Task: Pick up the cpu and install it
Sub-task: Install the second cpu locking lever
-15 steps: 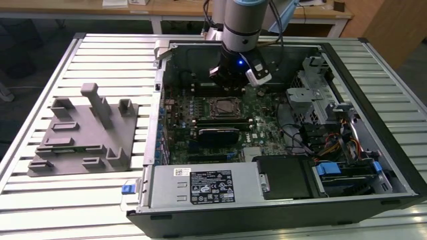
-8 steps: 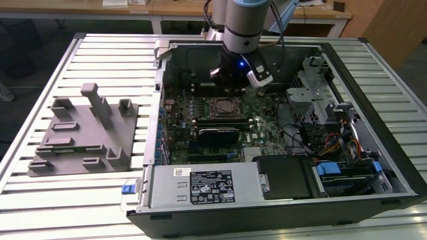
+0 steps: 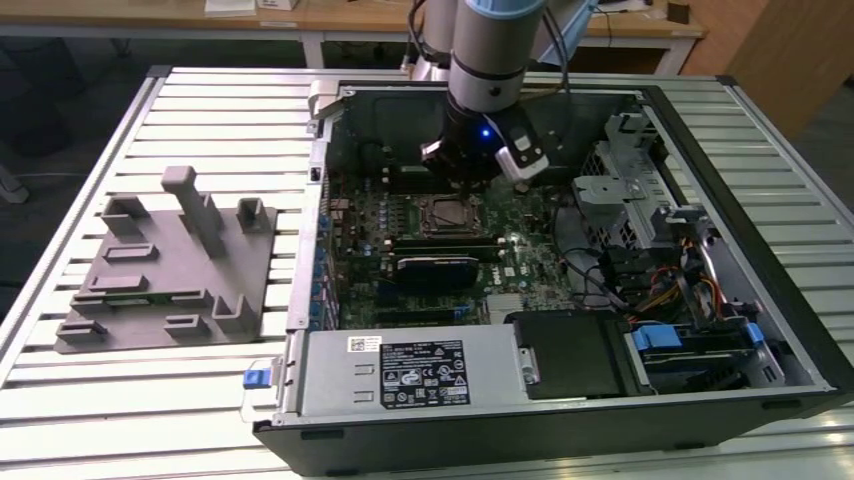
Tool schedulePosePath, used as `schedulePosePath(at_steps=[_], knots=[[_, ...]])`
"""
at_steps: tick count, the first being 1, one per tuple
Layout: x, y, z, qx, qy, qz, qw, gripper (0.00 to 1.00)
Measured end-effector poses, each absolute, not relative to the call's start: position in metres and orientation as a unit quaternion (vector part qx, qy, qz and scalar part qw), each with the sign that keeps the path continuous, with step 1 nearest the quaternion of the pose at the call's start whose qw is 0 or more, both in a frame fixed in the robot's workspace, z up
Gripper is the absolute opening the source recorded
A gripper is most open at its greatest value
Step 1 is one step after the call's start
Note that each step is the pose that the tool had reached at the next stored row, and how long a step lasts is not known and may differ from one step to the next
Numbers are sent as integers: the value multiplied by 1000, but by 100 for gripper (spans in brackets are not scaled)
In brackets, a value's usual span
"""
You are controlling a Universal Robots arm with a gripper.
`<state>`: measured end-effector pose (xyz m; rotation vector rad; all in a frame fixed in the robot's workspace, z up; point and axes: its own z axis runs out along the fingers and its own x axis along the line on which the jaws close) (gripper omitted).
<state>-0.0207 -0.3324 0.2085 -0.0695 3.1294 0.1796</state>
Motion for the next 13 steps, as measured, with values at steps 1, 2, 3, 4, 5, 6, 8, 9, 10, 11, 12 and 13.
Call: schedulePosePath(at_steps=[1,2,3,4,5,6,8,9,10,11,12,13], knots=[[-21,-333,209,-22,998,57,3,11],[-21,-333,209,-22,998,57,3,11],[-21,-334,209,-22,998,57,3,11],[-21,-334,210,-22,998,57,3,11],[-21,-334,211,-22,998,57,3,11],[-21,-334,213,-22,998,57,3,11],[-21,-334,217,-22,998,57,3,11],[-21,-334,219,-22,998,57,3,11],[-21,-334,221,-22,998,57,3,11],[-21,-334,224,-22,998,57,3,11],[-21,-334,226,-22,998,57,3,11],[-21,-334,230,-22,998,57,3,11]])
